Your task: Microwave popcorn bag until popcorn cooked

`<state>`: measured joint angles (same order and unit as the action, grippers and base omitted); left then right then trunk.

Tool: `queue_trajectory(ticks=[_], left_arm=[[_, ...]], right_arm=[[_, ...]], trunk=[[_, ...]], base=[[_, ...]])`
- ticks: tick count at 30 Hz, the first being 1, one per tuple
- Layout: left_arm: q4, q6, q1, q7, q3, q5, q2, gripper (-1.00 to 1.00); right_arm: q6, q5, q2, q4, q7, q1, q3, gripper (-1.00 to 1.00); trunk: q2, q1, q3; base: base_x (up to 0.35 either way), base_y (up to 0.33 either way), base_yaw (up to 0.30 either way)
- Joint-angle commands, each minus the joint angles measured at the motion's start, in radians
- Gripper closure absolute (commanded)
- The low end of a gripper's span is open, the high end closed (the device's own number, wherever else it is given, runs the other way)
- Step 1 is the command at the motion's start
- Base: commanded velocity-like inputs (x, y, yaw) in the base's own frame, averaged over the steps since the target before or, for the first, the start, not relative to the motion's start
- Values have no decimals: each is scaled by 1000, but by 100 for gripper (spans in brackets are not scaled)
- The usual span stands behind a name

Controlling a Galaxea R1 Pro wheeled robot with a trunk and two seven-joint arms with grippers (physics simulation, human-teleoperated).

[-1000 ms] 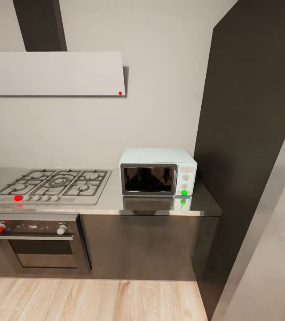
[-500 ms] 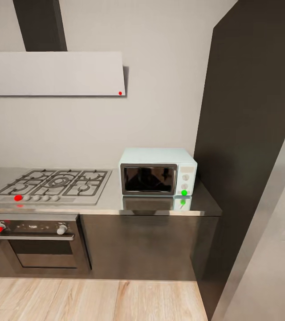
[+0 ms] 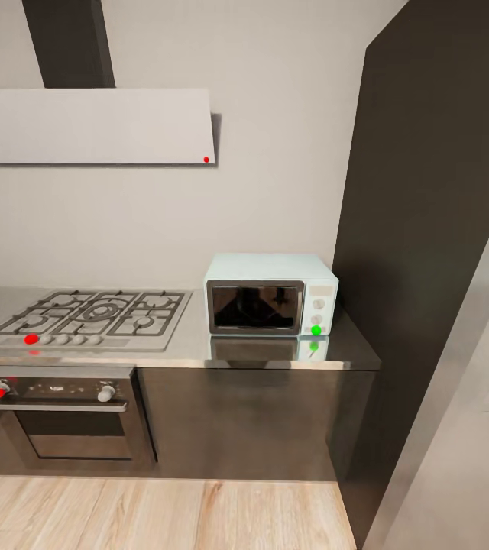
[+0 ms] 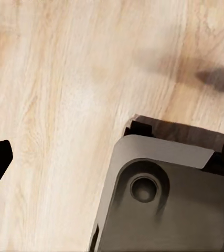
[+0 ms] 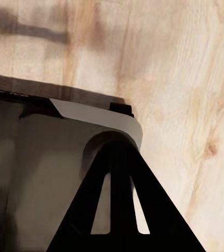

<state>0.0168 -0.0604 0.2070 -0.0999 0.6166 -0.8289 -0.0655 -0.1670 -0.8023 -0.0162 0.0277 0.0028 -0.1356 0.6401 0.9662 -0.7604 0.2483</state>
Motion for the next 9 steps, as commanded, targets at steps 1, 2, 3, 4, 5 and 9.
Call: queue_trajectory(ticks=[1, 2, 3, 4, 5, 9], left_arm=[[2, -1, 0, -4, 9, -7, 0, -100], [2, -1, 0, -5, 10, -6, 0, -100], [3, -1, 0, -5, 14, -6, 0, -100], [3, -1, 0, -4, 13, -6, 0, -100], [3, -1, 0, -5, 12, -7, 0, -100], [3, -1, 0, -4, 12, -8, -2, -100]], right_arm=[[-5, -6, -2, 3, 0, -1, 8, 100], [-5, -5, -7, 2, 0, -1, 10, 100], [-7, 9, -13, 1, -3, -1, 18, 100], [-14, 73, -39, 1, -4, -1, 46, 100], [-16, 117, -54, 0, -4, -1, 56, 100], [-15, 84, -60, 0, -4, -1, 51, 100]], trunk=[[1, 0, 1], [1, 0, 1], [1, 0, 1], [1, 0, 1], [1, 0, 1], [1, 0, 1]], base=[[0, 0, 0], [0, 0, 0], [0, 0, 0], [0, 0, 0], [0, 0, 0], [0, 0, 0]])
